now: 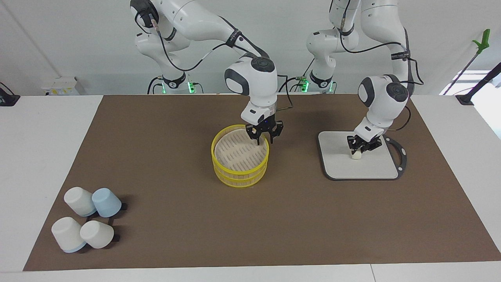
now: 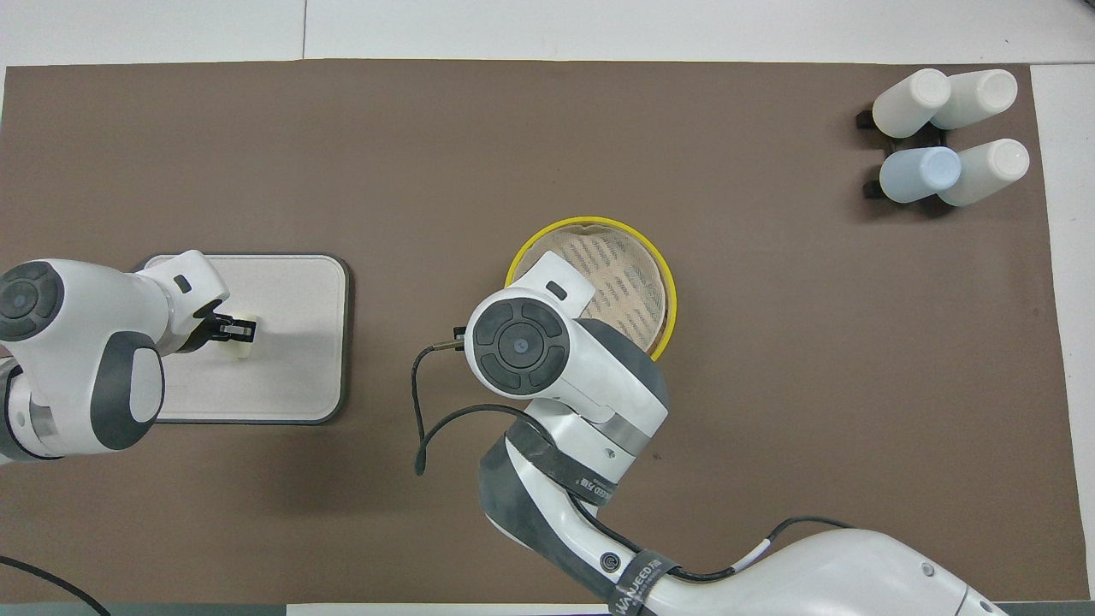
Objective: Place bun in steamer
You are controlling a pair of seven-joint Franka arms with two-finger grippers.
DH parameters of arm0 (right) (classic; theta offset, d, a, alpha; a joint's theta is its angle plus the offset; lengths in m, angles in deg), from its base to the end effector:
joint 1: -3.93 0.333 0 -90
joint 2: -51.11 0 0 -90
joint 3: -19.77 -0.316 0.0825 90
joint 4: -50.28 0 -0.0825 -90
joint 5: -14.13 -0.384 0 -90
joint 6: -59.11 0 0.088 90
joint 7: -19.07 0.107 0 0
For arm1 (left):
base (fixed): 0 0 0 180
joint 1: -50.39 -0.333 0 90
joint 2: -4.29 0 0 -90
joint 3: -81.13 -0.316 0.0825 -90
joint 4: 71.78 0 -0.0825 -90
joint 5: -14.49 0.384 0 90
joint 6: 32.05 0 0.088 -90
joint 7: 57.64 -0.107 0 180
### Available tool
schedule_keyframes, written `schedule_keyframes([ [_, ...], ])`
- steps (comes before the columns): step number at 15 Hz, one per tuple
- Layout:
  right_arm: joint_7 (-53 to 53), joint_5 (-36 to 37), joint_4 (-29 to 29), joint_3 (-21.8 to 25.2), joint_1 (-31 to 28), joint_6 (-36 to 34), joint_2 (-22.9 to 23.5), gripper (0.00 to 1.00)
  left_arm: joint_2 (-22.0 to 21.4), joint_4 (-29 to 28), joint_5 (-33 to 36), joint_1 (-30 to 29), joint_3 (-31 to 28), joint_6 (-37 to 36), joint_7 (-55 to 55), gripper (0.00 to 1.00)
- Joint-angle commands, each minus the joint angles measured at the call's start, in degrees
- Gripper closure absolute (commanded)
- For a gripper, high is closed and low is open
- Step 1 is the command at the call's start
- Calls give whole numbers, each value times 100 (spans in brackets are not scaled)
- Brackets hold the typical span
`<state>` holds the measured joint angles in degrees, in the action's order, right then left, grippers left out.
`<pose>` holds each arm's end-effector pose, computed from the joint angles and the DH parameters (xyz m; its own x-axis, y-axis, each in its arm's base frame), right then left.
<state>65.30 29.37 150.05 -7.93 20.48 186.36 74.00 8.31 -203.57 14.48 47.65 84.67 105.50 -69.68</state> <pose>0.5009 0.4333 0.3809 0.9900 0.0643 0.1254 0.0723 -0.9956 -0.0603 0.5224 -0.0073 0.3204 0.9746 -0.2218 0.0308 -0.2219 -0.9751 -0.0020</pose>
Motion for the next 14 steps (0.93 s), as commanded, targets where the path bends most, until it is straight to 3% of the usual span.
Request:
schedule_keyframes([
  [1,-141,173,253,-60,-108,309,-47,51,46,170,-87,46,-20,-104,-18,74],
  [5,-159,234,236,-60,-117,248,-47,82,37,557,-87,72,-20,-640,157,75],
  [6,-159,278,236,-60,-117,239,-47,97,20,680,-87,142,-20,-806,254,76],
  [9,-299,444,123,-60,-143,56,-47,100,-68,1128,-87,406,-20,-1447,789,78],
  [14,-535,446,-930,-69,-178,-1095,40,100,-129,1919,-87,871,-12,-2406,1440,78],
])
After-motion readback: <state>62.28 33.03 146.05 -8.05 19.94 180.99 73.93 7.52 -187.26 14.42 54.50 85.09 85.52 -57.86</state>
